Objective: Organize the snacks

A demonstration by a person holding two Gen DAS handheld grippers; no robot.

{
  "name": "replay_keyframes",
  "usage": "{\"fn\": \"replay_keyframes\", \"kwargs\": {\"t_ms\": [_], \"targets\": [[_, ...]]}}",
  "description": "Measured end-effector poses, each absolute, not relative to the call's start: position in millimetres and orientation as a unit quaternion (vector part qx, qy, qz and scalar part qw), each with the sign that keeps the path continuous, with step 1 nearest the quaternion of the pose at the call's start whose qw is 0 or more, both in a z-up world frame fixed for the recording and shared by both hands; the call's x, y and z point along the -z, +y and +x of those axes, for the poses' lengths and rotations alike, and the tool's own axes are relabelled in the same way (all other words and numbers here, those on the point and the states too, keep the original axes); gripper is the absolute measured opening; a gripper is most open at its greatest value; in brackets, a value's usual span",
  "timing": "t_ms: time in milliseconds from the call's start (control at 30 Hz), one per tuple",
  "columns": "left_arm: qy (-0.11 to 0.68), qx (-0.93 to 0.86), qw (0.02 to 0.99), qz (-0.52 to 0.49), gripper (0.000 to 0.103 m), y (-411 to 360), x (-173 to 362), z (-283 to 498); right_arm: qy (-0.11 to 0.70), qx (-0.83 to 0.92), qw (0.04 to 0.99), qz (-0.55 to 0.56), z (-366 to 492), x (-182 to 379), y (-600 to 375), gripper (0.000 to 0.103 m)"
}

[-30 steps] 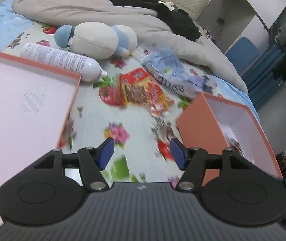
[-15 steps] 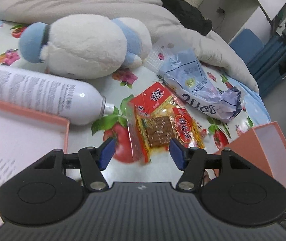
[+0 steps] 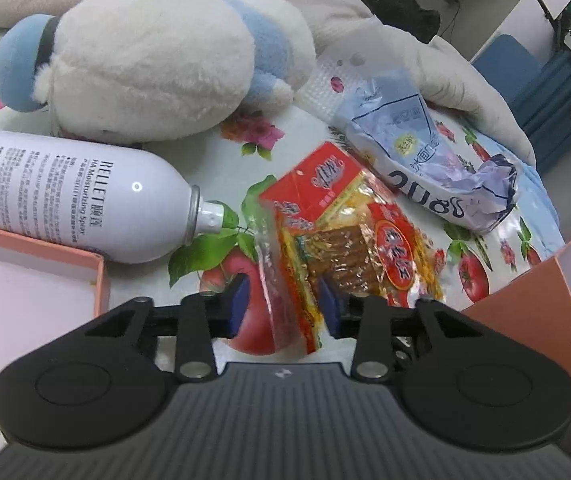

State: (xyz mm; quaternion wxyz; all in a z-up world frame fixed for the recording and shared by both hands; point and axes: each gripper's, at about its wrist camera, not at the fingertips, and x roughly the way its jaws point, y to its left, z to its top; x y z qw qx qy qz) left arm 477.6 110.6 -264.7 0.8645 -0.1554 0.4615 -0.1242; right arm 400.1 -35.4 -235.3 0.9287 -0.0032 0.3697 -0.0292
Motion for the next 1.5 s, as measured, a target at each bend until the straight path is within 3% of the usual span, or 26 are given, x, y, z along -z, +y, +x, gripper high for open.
{"fn": "replay_keyframes", "kwargs": {"t_ms": [67,233,300,600,933,967,1000,1033,1167,1267,1500], "targets": [[0.464,0.123,0.864,-0.153,0.023,108.6,267.6,478.2,0.37,0.029,0.929,0.002,401.5,235.5,-35.5,0.067],[0.465,0.117,0.859,-0.18,0.009,112.1,273.8,474.4,0.365,0.025,0.931,0.002,401.2,234.7,-31.9,0.037],[0.464,0.112,0.857,-0.196,0.007,115.2,273.4,469.2,0.364,0.017,0.931,-0.003,400.0,234.1,-28.7,0.004],[0.44,0.061,0.864,-0.236,0.002,129.5,253.3,414.9,0.364,-0.017,0.931,0.008,376.5,223.0,-34.3,0.003],[0.414,0.036,0.877,-0.242,0.001,143.7,242.1,332.7,0.376,-0.107,0.92,0.011,347.9,191.1,-51.5,0.011],[0.413,0.035,0.879,-0.237,0.001,144.0,242.5,327.3,0.379,-0.122,0.917,0.009,348.9,187.9,-51.4,0.026],[0.413,0.037,0.88,-0.232,0.001,143.8,241.8,322.4,0.377,-0.137,0.916,0.006,349.8,184.5,-51.3,0.047],[0.412,0.041,0.882,-0.227,0.001,143.8,240.5,317.3,0.371,-0.151,0.916,0.002,350.4,180.8,-51.5,0.053],[0.422,0.06,0.885,-0.187,0.001,141.0,228.0,304.2,0.355,-0.192,0.913,-0.062,371.7,164.6,-39.0,0.054],[0.447,0.081,0.88,-0.136,0.001,133.2,214.2,306.9,0.365,-0.216,0.901,-0.089,406.0,158.8,-27.8,0.08],[0.527,0.134,0.839,-0.008,0.001,96.2,188.0,316.3,0.459,-0.207,0.846,-0.176,484.8,188.7,3.0,0.08]]}}
